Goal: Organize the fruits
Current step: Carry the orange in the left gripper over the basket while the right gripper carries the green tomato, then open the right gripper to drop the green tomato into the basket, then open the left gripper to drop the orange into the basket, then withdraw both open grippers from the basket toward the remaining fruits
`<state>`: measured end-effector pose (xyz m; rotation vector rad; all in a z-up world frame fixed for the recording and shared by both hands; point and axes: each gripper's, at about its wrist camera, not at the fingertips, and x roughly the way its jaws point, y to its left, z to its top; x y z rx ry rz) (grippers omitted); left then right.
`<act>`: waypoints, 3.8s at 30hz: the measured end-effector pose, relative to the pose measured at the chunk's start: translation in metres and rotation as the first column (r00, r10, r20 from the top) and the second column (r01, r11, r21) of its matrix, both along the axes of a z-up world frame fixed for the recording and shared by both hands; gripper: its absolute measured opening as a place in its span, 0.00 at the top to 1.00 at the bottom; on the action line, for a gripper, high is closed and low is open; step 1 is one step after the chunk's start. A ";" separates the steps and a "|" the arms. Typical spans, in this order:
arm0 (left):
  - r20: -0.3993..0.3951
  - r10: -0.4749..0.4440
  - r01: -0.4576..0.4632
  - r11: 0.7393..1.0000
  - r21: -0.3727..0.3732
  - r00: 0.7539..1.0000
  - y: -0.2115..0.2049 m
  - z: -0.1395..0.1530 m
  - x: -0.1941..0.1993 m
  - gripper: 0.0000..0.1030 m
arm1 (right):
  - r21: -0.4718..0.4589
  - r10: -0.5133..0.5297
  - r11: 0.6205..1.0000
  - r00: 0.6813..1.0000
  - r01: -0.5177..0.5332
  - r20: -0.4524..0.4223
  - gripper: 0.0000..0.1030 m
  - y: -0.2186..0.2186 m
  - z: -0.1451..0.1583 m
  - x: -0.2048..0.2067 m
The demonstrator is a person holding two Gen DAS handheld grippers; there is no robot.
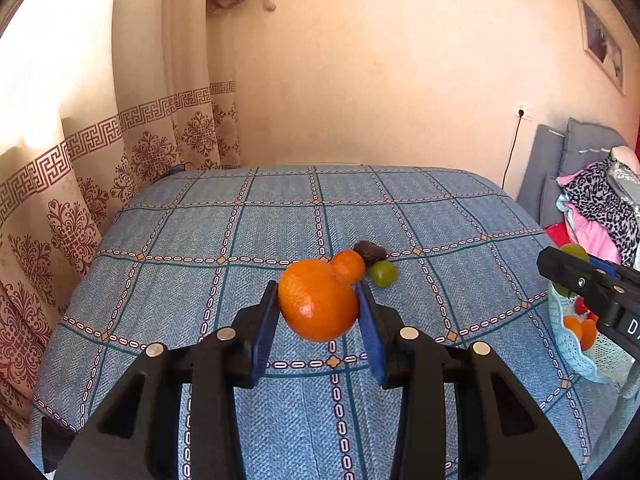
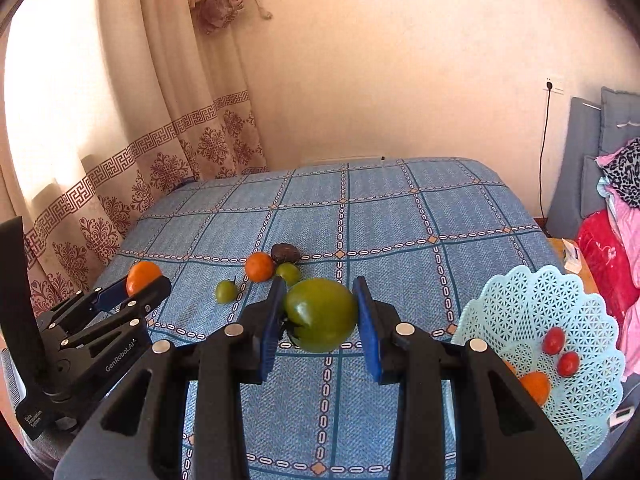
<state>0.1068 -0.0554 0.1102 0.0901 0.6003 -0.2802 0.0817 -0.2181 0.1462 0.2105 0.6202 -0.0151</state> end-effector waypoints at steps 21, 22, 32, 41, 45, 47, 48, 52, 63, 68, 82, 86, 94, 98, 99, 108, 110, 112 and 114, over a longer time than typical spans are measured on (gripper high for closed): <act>0.021 -0.195 0.195 0.980 -0.039 0.981 -0.072 0.029 -0.043 0.62 | 0.050 -0.203 0.978 0.978 0.200 0.047 0.66 -0.093 0.016 -0.070; 0.022 -0.201 0.202 0.979 -0.037 0.979 -0.075 0.030 -0.043 0.62 | 0.050 -0.213 0.976 0.976 0.210 0.047 0.66 -0.098 0.015 -0.073; 0.014 -0.301 0.302 0.952 -0.045 0.953 -0.115 0.034 -0.054 0.62 | 0.071 -0.295 0.953 0.955 0.293 0.015 0.66 -0.134 0.002 -0.094; -0.002 -0.371 0.370 0.928 -0.041 0.929 -0.153 0.029 -0.066 0.62 | 0.099 -0.341 0.934 0.939 0.343 -0.031 0.66 -0.155 -0.013 -0.103; -0.045 -0.430 0.427 0.902 -0.067 0.902 -0.169 0.022 -0.066 0.62 | 0.104 -0.348 0.930 0.935 0.354 -0.069 0.66 -0.161 -0.023 -0.103; -0.074 -0.456 0.451 0.889 -0.077 0.887 -0.177 0.017 -0.065 0.62 | 0.106 -0.351 0.927 0.932 0.360 -0.092 0.66 -0.164 -0.030 -0.102; -0.083 -0.464 0.458 0.886 -0.075 0.882 -0.180 0.014 -0.065 0.62 | 0.108 -0.353 0.925 0.930 0.364 -0.103 0.66 -0.166 -0.033 -0.102; -0.109 -0.479 0.475 0.878 -0.061 0.871 -0.190 0.004 -0.066 0.62 | 0.135 -0.357 0.918 0.924 0.374 -0.134 0.66 -0.172 -0.044 -0.100; -0.142 -0.499 0.498 0.866 -0.044 0.855 -0.207 -0.008 -0.067 0.62 | 0.180 -0.358 0.904 0.916 0.389 -0.181 0.65 -0.183 -0.062 -0.101; -0.147 -0.502 0.502 0.864 -0.045 0.852 -0.210 -0.010 -0.067 0.62 | 0.207 -0.369 0.892 0.911 0.403 -0.185 0.63 -0.190 -0.061 -0.104; -0.149 -0.536 0.537 0.843 -0.037 0.831 -0.218 -0.015 -0.076 0.62 | 0.180 -0.411 0.885 0.903 0.429 -0.126 0.49 -0.187 -0.044 -0.115; -0.158 -0.549 0.552 0.833 -0.033 0.820 -0.220 -0.019 -0.079 0.62 | 0.189 -0.423 0.878 0.897 0.441 -0.127 0.49 -0.191 -0.044 -0.117; -0.130 -0.547 0.546 0.836 -0.047 0.827 -0.215 -0.013 -0.079 0.37 | 0.195 -0.429 0.873 0.894 0.447 -0.130 0.49 -0.194 -0.046 -0.118; -0.107 -0.518 0.517 0.855 -0.035 0.849 -0.209 -0.009 -0.075 0.37 | 0.195 -0.426 0.875 0.896 0.444 -0.125 0.49 -0.191 -0.044 -0.118; -0.103 -0.511 0.511 0.859 -0.033 0.853 -0.207 -0.008 -0.074 0.37 | 0.195 -0.427 0.875 0.896 0.444 -0.122 0.47 -0.190 -0.043 -0.118; -0.102 -0.454 0.453 0.891 -0.033 0.885 -0.195 -0.002 -0.065 0.28 | 0.168 -0.442 0.877 0.893 0.450 -0.084 0.26 -0.182 -0.037 -0.121; -0.096 -0.443 0.443 0.896 -0.032 0.891 -0.192 0.000 -0.063 0.28 | 0.165 -0.441 0.879 0.894 0.448 -0.079 0.26 -0.181 -0.036 -0.121; -0.090 -0.436 0.435 0.900 -0.034 0.895 -0.189 0.003 -0.062 0.28 | 0.162 -0.437 0.882 0.897 0.443 -0.073 0.26 -0.179 -0.035 -0.121; -0.083 -0.429 0.427 0.903 -0.035 0.900 -0.185 0.006 -0.060 0.28 | 0.149 -0.430 0.889 0.901 0.433 -0.057 0.26 -0.175 -0.032 -0.121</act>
